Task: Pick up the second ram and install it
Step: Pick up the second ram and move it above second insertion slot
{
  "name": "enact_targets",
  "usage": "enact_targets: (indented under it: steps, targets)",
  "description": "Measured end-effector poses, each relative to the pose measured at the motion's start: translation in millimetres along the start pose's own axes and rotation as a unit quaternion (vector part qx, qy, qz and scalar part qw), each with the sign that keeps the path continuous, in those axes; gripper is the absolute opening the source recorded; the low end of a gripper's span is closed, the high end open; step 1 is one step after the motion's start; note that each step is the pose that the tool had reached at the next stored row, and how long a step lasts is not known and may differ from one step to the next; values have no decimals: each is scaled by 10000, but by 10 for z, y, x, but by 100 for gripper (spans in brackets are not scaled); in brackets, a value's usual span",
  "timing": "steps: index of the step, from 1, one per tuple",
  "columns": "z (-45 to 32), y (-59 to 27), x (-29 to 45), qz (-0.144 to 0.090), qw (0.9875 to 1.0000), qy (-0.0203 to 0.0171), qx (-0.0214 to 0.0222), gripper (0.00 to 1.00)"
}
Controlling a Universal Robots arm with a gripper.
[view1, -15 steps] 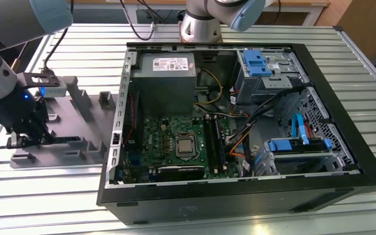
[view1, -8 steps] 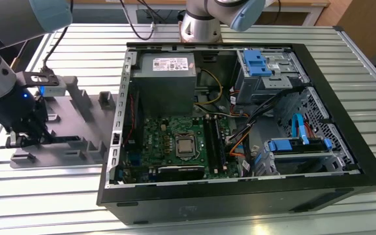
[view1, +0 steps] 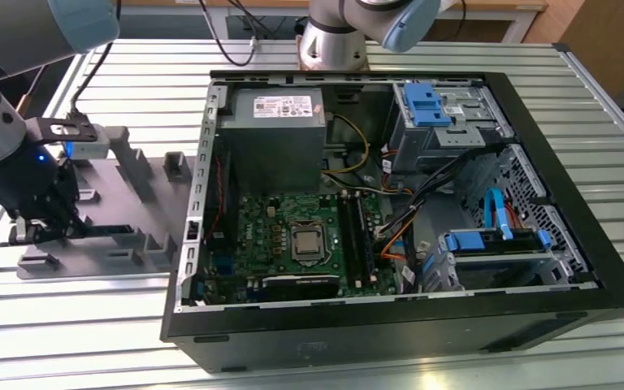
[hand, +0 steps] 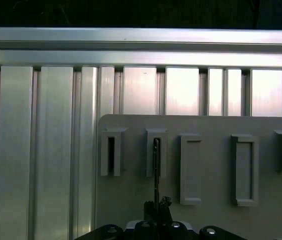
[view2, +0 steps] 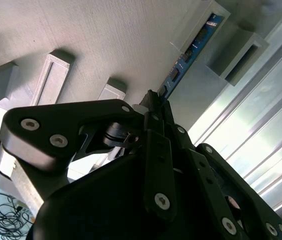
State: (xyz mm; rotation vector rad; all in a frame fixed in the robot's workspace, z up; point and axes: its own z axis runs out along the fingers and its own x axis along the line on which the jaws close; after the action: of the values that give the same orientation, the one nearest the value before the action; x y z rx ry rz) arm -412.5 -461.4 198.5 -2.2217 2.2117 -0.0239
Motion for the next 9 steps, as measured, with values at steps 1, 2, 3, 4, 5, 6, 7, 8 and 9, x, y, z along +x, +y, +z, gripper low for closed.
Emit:
enact_targets:
  steps: [1, 2, 3, 4, 5, 6, 7, 8, 9]
  targets:
    - [0, 0, 0, 0, 10000, -1, 0, 14]
    - [0, 0, 0, 0, 10000, -3, 0, 14]
    - [0, 0, 0, 0, 10000, -3, 0, 14]
    - [0, 0, 0, 0, 10000, -4, 1, 14]
    - [-2, 0, 0, 0, 10000, -4, 1, 14]
    - [-5, 0, 0, 0, 10000, -3, 0, 14]
    - [-7, 0, 0, 0, 10000, -3, 0, 14]
    - [-8, 0, 0, 0, 10000, -4, 0, 14]
    - [-10, 0, 0, 0, 10000, -4, 0, 14]
